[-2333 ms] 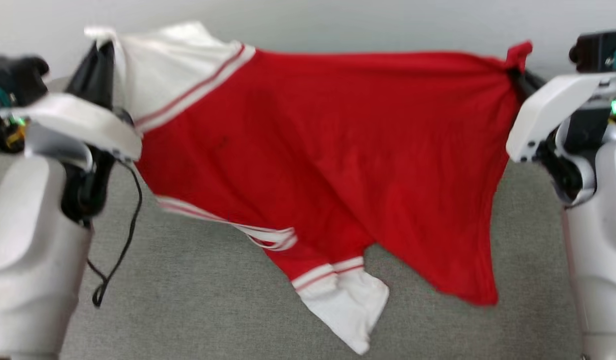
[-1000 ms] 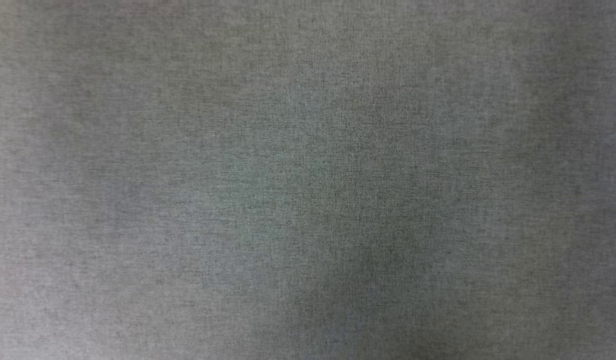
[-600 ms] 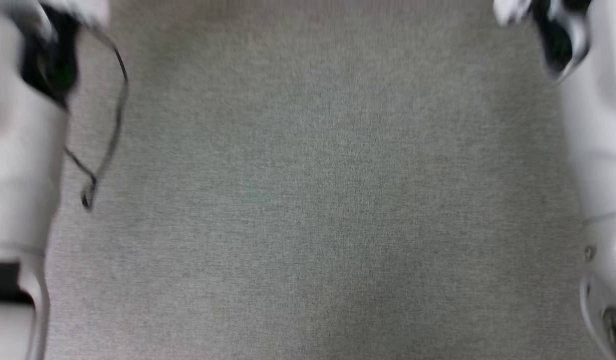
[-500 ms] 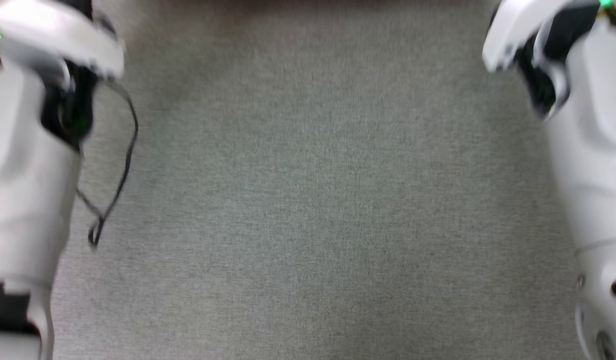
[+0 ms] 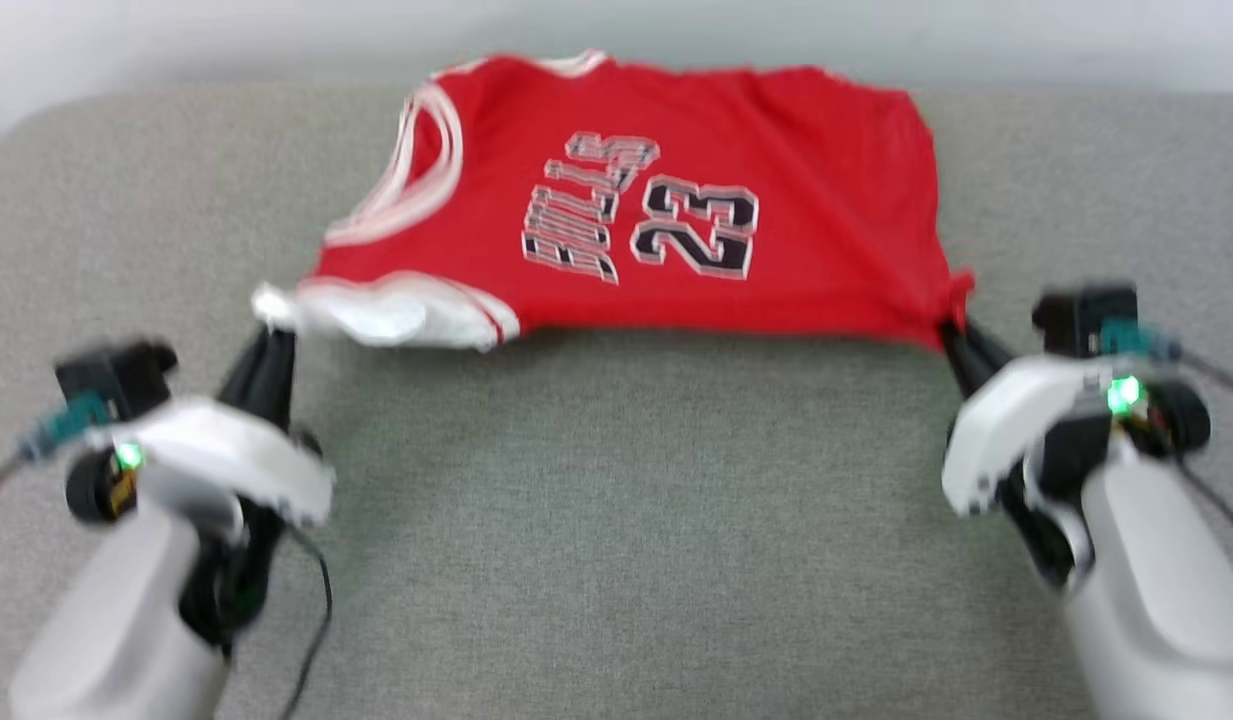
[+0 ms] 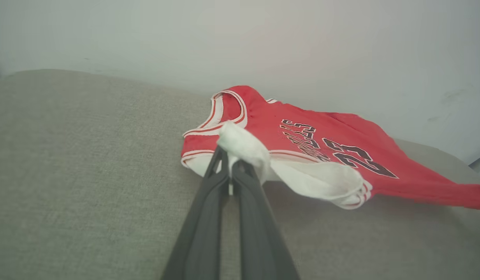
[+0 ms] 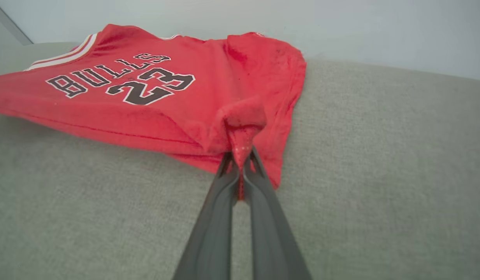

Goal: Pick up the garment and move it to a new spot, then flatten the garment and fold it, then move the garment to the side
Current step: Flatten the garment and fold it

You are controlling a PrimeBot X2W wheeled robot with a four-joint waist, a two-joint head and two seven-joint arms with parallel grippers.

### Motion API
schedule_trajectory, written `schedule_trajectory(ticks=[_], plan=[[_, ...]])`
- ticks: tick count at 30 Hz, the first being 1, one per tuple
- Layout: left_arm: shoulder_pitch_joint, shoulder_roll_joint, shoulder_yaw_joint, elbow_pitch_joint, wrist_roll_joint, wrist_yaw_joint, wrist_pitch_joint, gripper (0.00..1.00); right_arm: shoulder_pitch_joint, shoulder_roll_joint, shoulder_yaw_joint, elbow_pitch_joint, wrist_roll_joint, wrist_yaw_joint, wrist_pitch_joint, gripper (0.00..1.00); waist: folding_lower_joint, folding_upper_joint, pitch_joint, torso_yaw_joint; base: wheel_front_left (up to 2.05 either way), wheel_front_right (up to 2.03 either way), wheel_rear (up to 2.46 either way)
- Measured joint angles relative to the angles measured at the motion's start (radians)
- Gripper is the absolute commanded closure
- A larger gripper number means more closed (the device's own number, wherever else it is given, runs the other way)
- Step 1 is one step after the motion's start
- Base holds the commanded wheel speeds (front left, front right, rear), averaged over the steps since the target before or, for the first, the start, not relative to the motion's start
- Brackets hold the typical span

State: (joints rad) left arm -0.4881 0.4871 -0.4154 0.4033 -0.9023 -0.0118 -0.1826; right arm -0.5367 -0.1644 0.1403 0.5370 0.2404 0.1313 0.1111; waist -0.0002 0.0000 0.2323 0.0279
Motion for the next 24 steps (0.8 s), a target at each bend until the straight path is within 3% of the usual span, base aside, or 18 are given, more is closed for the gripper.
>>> schedule_trajectory(ticks=[9, 17, 20, 24], plan=[[0.347, 0.052, 0.031, -0.309, -0.049, 0.175, 0.03, 1.0, 0.347, 0.003, -0.062, -0.314, -0.002, 0.0, 0.118, 1.0, -0.0001, 0.0, -0.097, -0.014, 0.0, 0.0, 0.0], [0.558, 0.092, 0.047, -0.555, -0.069, 0.312, 0.07, 1.0, 0.564, 0.022, -0.127, -0.503, -0.015, 0.0, 0.209, 1.0, -0.0002, 0.0, -0.15, -0.002, 0.0, 0.0, 0.0], [0.602, 0.114, 0.06, -0.655, -0.075, 0.346, 0.085, 1.0, 0.609, 0.03, -0.156, -0.571, -0.021, 0.0, 0.251, 1.0, -0.0002, 0.0, -0.146, 0.008, 0.0, 0.0, 0.0], [0.56, 0.121, 0.058, -0.658, -0.074, 0.326, 0.096, 1.0, 0.601, 0.04, -0.171, -0.578, -0.026, 0.0, 0.292, 1.0, -0.0001, 0.0, -0.125, 0.012, 0.0, 0.0, 0.0]])
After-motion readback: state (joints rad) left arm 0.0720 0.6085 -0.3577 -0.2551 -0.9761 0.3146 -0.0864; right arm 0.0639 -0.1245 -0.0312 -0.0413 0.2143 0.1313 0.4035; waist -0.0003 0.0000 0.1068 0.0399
